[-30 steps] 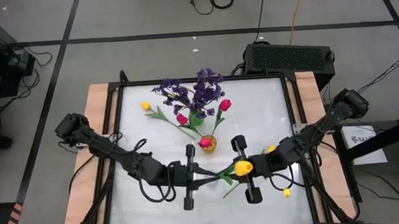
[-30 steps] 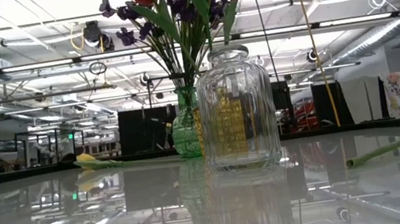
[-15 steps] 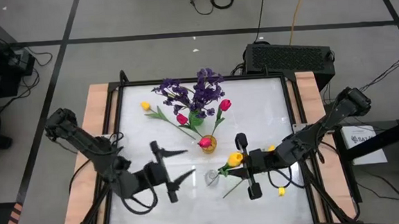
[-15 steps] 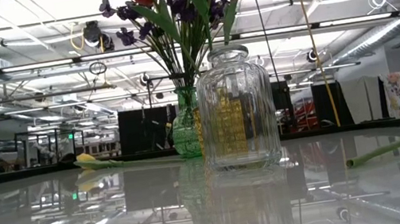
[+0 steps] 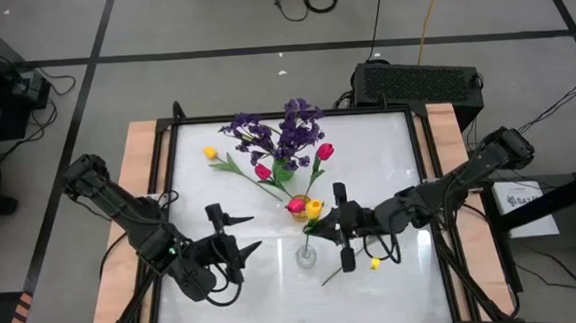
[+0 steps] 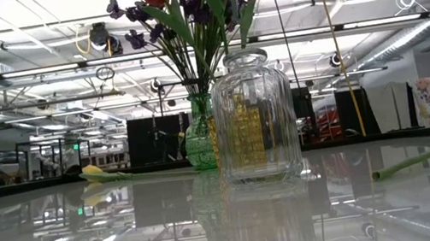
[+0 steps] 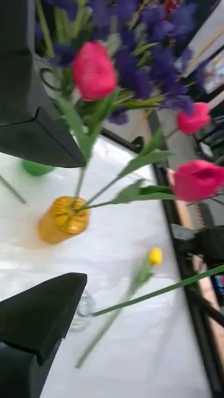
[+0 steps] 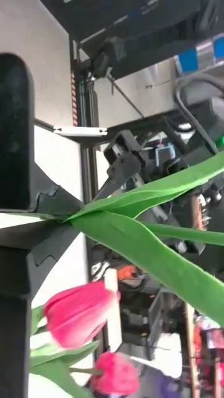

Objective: Sort flowers into vase by color
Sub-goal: Put the middle yellow flower into the transparent vase, then put the top yellow flower into the transparent vase

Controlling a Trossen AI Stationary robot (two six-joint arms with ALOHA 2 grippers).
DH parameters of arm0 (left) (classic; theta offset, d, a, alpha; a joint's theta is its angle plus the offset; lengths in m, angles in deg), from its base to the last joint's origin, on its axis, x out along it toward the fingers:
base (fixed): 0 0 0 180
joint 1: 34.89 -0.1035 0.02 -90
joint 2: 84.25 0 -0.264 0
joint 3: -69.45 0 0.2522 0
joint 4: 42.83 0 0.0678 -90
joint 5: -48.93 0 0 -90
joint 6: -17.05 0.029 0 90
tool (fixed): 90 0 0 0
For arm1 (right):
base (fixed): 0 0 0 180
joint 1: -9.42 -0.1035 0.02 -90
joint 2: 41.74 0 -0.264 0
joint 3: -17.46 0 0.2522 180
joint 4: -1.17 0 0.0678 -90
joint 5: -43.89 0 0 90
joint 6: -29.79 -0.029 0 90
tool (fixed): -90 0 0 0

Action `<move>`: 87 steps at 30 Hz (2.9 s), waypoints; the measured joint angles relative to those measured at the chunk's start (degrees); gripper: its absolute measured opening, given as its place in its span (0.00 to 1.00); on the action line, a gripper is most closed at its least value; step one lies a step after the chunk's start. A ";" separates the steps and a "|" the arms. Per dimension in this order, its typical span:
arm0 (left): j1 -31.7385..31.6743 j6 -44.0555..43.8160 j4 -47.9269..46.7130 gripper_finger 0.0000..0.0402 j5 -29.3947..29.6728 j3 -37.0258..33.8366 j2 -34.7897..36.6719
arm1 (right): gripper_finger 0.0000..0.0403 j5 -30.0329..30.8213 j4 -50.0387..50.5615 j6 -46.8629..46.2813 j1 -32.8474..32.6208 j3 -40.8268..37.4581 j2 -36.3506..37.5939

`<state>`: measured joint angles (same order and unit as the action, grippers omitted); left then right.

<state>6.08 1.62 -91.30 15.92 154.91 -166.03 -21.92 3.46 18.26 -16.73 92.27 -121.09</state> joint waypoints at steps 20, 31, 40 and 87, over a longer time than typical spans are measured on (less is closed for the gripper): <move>0.00 -3.32 -3.92 0.74 -0.17 0.00 0.00 | 0.01 5.75 0.19 -7.22 1.04 -3.77 -0.04; 0.00 -3.94 -3.30 0.74 -0.17 0.00 0.00 | 0.01 5.72 -0.93 -10.12 1.07 -3.77 -4.74; 0.09 -8.38 -3.36 0.74 -1.91 0.00 -0.02 | 0.01 5.49 -0.68 -13.28 1.07 -3.79 -6.99; -0.72 -23.26 -16.35 0.74 -0.92 -3.83 -0.11 | 0.60 4.06 19.48 -21.00 -0.94 -3.35 1.82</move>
<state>5.36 -21.65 -107.65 15.00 151.08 -166.14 -17.86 22.94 -2.74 -17.67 88.92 -119.27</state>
